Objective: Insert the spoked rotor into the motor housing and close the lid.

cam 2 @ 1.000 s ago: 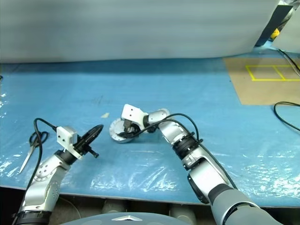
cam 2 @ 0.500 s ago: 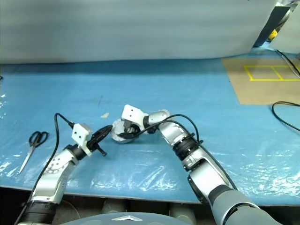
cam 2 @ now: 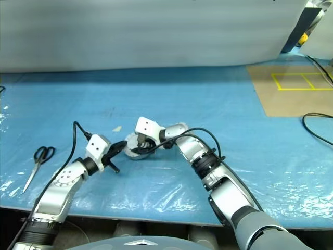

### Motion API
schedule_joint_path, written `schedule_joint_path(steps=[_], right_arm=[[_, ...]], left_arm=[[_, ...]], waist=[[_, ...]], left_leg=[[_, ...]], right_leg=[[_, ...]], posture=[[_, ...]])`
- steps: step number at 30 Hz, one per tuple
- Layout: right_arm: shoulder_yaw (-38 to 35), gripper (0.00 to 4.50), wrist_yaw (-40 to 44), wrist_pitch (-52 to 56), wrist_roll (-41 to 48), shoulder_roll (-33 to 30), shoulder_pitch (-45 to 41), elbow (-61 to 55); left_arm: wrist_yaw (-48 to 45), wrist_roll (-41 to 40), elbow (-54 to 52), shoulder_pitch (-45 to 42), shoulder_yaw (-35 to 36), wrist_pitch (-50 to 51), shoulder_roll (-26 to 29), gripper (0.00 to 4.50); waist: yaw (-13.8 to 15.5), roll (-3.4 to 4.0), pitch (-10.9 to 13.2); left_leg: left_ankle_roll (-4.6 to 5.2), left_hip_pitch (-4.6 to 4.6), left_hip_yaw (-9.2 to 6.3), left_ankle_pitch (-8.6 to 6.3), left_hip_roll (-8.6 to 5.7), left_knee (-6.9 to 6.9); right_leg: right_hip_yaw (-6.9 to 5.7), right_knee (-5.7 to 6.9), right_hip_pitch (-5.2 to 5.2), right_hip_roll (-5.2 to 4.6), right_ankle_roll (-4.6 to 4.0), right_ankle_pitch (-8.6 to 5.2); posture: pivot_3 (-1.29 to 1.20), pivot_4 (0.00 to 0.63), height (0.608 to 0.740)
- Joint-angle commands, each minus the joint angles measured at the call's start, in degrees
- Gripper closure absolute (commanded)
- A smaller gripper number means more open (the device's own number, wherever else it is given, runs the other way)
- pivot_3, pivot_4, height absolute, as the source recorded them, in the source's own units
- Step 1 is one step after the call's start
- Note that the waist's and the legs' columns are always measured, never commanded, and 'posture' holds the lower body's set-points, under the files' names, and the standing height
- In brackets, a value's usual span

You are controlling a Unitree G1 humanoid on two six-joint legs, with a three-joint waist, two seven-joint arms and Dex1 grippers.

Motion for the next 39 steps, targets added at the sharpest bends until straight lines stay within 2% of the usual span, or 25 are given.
schedule_joint_path(steps=[1, 5, 9, 11, 13, 16, 23, 25, 28, 36, 39], right_arm=[[4.1, 1.55, -0.5, 4.7, -4.5, -2.0, 5.1, 6.9], [4.2, 1.55, -0.5, 4.6, -4.4, -2.1, 5.6, 6.6], [4.1, 1.55, -0.6, 4.8, -4.3, -1.9, 5.8, 6.2], [4.1, 1.55, -0.7, 5.0, -4.2, -1.9, 5.9, 5.9], [4.0, 1.55, -0.8, 5.2, -4.2, -1.8, 6.0, 5.5], [3.8, 1.55, -1.1, 5.2, -4.1, -1.9, 6.0, 5.6], [2.8, 1.55, -1.4, 5.2, -3.1, -1.6, 6.3, 5.2], [2.2, 0.80, -1.3, 5.3, -2.5, -1.5, 6.5, 4.6], [1.8, 0.02, -0.3, 4.6, -1.7, -1.9, 7.0, 3.0], [-0.4, 0.02, 5.6, -3.7, 1.6, -4.0, 7.4, 0.0], [-3.2, 0.02, 5.4, -6.3, 3.3, -3.9, 6.6, 0.3]], left_arm=[[-0.3, -4.9, -1.6, -1.1, 2.7, -2.1, -2.2, 4.50], [-1.7, -6.6, -2.3, -1.8, 2.4, -1.9, -2.7, 4.50], [-2.5, -3.9, -0.2, -2.6, -0.9, -0.2, -1.7, 4.50], [-2.4, 2.7, 2.6, -3.0, -5.6, 3.3, 1.6, 4.50], [-2.8, 4.6, 3.8, -2.9, -7.7, 4.9, 3.1, 4.50], [-2.2, 2.2, 2.4, -3.4, -6.8, 7.2, 2.5, 4.50], [-2.3, 2.0, 2.1, -3.5, -6.3, 7.5, 2.7, 4.50], [-2.4, 1.8, 1.8, -3.3, -6.2, 7.4, 2.7, 4.50], [-2.5, 1.6, 1.8, -3.1, -6.2, 7.3, 2.5, 4.50], [-3.0, 1.0, 2.1, -3.3, -6.2, 7.0, 2.3, 4.50], [-3.3, 0.5, 1.8, -3.3, -6.1, 6.9, 2.3, 4.50]], waist=[[0.0, -0.14, 0.1], [-0.1, -0.17, 0.1], [-0.2, -0.17, 0.1], [-0.1, -0.19, 0.1], [-0.1, -0.10, 0.0], [-0.2, 0.10, -0.1], [-0.1, 0.11, -0.1], [-0.1, 0.10, -0.1], [-0.2, 0.08, -0.1], [0.0, -0.08, 0.0], [-0.2, -0.21, 0.1]], left_leg=[[0.00, -0.04, 0.00, 0.00, 0.01, 0.00], [0.00, -0.09, 0.00, 0.00, 0.02, 0.00], [0.00, -0.10, 0.00, 0.00, 0.02, 0.00], [0.00, -0.10, 0.00, 0.00, 0.03, 0.00], [0.00, -0.06, -0.02, 0.00, 0.05, -0.01], [0.00, 0.03, 0.00, 0.00, -0.06, -0.01], [0.00, 0.02, -0.01, 0.00, -0.02, -0.02], [0.01, 0.01, -0.01, 0.00, -0.02, -0.02], [0.01, -0.03, -0.01, -0.01, -0.01, -0.04], [0.01, -0.28, 0.00, -0.01, -0.01, -0.07], [-0.02, -0.31, 0.00, 0.00, -0.06, -0.17]], right_leg=[[0.00, 0.00, -0.05, 0.02, 0.00, 0.00], [-0.01, 0.00, -0.11, 0.09, -0.23, 0.13], [-0.01, -0.01, -0.13, 0.09, -0.21, 0.12], [-0.01, 0.00, -0.13, 0.09, -0.10, 0.06], [-0.04, 0.00, -0.06, 0.10, 0.08, -0.05], [0.10, -0.02, -0.02, -0.03, 0.16, -0.10], [0.05, -0.02, -0.02, 0.00, 0.16, -0.10], [0.05, -0.02, -0.03, 0.00, 0.17, -0.11], [0.06, -0.03, -0.09, 0.02, 0.17, -0.11], [0.04, -0.15, -0.26, 0.02, 0.14, -0.09], [-0.02, -0.28, -0.25, 0.11, -0.22, 0.12]], posture=[[0.00, 0.150, 0.740], [0.00, 0.150, 0.740], [0.00, 0.150, 0.740], [0.00, 0.150, 0.740], [0.00, 0.150, 0.740], [0.00, 0.150, 0.740], [0.00, 0.150, 0.740], [0.00, 0.150, 0.740], [0.00, 0.150, 0.740], [0.00, 0.150, 0.740], [0.00, 0.150, 0.740]])
